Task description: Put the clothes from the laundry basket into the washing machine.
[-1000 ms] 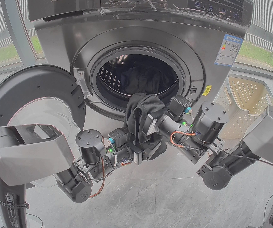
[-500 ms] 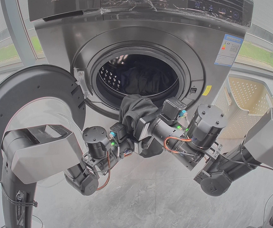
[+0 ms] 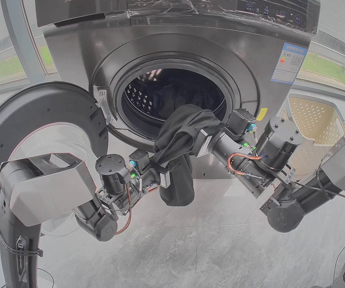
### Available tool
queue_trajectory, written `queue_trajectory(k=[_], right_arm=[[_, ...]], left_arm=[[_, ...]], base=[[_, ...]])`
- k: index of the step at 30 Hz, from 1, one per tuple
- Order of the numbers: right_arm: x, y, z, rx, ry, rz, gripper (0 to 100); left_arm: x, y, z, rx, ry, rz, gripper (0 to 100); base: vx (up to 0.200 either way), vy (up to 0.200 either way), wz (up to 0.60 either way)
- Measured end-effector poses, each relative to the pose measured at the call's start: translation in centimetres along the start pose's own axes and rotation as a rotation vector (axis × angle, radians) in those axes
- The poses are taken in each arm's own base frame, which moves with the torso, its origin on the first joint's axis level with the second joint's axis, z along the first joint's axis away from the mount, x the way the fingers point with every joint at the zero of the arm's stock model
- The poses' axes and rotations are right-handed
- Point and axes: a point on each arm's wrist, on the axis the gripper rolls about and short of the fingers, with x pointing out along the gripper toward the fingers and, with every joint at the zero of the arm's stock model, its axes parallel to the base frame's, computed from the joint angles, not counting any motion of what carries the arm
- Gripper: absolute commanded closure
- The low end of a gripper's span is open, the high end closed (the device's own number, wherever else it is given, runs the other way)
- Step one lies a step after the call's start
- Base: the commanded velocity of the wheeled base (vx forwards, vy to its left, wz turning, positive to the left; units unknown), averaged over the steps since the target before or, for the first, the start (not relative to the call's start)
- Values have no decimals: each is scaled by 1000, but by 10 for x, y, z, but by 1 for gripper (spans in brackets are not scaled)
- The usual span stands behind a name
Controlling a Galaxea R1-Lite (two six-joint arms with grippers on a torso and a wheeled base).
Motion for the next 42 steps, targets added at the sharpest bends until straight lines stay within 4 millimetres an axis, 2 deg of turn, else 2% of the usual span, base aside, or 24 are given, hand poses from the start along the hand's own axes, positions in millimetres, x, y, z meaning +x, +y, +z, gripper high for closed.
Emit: queue_trajectory(k=[4, 11, 18, 27, 28, 35, 42], right_arm=[[-3, -10, 3, -6, -5, -26, 100], [-10, -16, -3, 0, 27, -39, 100], [-16, -10, -23, 2, 96, -28, 100], [-15, -4, -46, 0, 153, -5, 100], [-15, -4, -47, 0, 156, -3, 0], [-33, -2, -57, -7, 228, 23, 0], [-88, 1, -64, -36, 386, 138, 0]], left_arm=[[-2, 2, 12, -11, -24, 10, 100], [-9, 1, 48, -33, -104, 33, 100], [-18, -3, 80, -45, -180, 40, 100], [-30, -11, 109, -90, -243, 32, 100], [-32, -11, 110, -97, -244, 34, 100], [-44, -13, 114, -113, -234, 33, 100], [-70, -15, 106, -127, -159, 24, 100]], base=[[0, 0, 0], [0, 0, 0], [0, 0, 0], [0, 0, 0], [0, 0, 0], [0, 0, 0], [0, 0, 0]])
